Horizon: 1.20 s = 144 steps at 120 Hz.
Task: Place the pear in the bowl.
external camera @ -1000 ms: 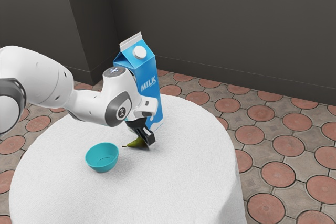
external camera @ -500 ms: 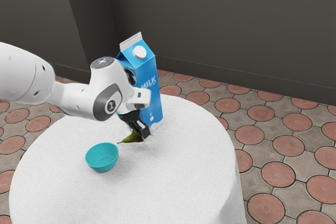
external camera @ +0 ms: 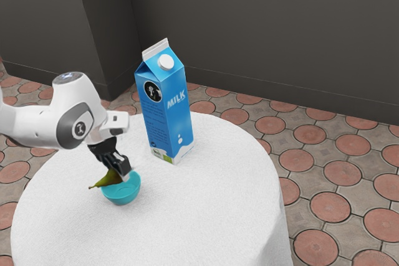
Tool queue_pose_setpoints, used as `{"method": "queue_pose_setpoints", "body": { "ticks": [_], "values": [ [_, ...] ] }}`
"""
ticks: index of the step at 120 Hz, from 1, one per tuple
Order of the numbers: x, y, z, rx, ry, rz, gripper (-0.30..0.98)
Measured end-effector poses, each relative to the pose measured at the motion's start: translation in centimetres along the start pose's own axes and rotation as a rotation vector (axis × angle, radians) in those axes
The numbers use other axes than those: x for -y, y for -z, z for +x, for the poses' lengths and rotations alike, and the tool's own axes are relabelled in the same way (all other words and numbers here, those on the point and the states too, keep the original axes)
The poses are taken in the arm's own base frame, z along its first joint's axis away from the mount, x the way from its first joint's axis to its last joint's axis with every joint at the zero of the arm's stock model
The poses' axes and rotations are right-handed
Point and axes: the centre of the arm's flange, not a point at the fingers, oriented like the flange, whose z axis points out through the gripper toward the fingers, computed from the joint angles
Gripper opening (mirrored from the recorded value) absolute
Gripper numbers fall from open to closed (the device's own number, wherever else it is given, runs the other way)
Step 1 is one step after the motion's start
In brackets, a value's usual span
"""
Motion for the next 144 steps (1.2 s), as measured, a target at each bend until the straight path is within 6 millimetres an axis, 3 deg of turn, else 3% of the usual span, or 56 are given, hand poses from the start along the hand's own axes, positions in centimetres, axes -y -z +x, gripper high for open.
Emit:
{"method": "queue_pose_setpoints", "body": {
  "ticks": [14,28,46,62,72,87,97,144],
  "values": [
    [0.8,0.0,-0.3,0.007,0.028,-0.001,0.32],
    [1.1,0.1,-0.4,0.008,0.045,-0.002,0.48],
    [0.7,0.7,0.1,-0.004,0.046,-0.002,0.58],
    [0.1,4.5,2.8,-0.093,0.031,0.013,0.63],
    [0.8,8.0,4.7,-0.143,0.047,0.021,0.65],
    [3.9,12.8,5.9,-0.156,0.116,0.033,0.67],
    [4.9,14.9,6.3,-0.129,0.145,0.034,0.67],
    [5.7,26.5,10.1,-0.113,0.181,0.101,0.68]
  ]
}}
